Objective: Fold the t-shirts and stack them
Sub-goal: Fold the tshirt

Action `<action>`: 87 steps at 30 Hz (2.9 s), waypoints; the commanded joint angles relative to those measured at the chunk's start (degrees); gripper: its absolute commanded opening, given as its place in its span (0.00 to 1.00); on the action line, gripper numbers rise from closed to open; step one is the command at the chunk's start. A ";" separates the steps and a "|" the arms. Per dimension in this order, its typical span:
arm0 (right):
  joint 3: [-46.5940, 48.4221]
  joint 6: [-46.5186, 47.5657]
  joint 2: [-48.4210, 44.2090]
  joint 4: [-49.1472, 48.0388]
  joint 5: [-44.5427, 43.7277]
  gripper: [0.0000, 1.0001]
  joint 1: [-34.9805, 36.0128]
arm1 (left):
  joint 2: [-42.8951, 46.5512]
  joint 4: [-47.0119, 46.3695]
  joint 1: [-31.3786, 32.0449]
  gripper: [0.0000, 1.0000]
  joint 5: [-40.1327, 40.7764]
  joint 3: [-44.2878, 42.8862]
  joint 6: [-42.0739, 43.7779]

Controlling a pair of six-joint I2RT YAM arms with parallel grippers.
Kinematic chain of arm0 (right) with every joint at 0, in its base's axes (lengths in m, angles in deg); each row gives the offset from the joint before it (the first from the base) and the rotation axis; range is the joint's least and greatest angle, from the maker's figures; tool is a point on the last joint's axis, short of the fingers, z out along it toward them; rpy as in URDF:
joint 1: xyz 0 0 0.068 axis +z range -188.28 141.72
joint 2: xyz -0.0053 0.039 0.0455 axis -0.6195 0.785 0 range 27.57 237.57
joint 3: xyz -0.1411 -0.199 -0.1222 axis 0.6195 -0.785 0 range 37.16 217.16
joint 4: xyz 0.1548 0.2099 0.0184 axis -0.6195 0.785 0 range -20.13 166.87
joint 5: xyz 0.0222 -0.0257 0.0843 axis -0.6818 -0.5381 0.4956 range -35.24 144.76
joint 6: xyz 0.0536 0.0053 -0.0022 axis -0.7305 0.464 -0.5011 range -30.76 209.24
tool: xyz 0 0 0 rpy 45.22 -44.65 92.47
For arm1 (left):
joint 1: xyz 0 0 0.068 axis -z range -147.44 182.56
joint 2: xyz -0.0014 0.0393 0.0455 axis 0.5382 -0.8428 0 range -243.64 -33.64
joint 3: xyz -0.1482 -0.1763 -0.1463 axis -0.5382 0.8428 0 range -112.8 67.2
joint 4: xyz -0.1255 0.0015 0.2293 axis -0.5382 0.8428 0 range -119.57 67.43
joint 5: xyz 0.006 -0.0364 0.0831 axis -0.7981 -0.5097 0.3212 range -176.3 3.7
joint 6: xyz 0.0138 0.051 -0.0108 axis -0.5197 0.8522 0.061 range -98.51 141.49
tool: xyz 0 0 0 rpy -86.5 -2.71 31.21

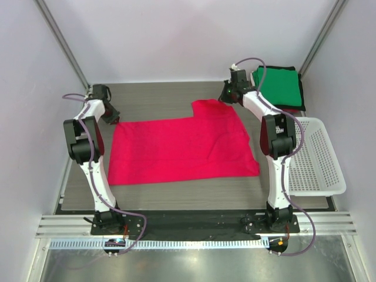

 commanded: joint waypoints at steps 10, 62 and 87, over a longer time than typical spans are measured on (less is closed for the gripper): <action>0.32 -0.39 -8.42 -0.93 2.11 0.01 0.32 | 4.58 4.24 0.07 0.00 -1.35 -0.88 -0.73; -59.34 -9.43 -70.54 4.17 -7.37 0.01 0.41 | 32.11 -1.02 -1.33 0.00 2.96 28.39 3.40; -76.94 -32.12 -91.21 9.97 -15.38 0.80 0.41 | 44.59 0.02 -7.23 0.64 7.26 39.64 -5.12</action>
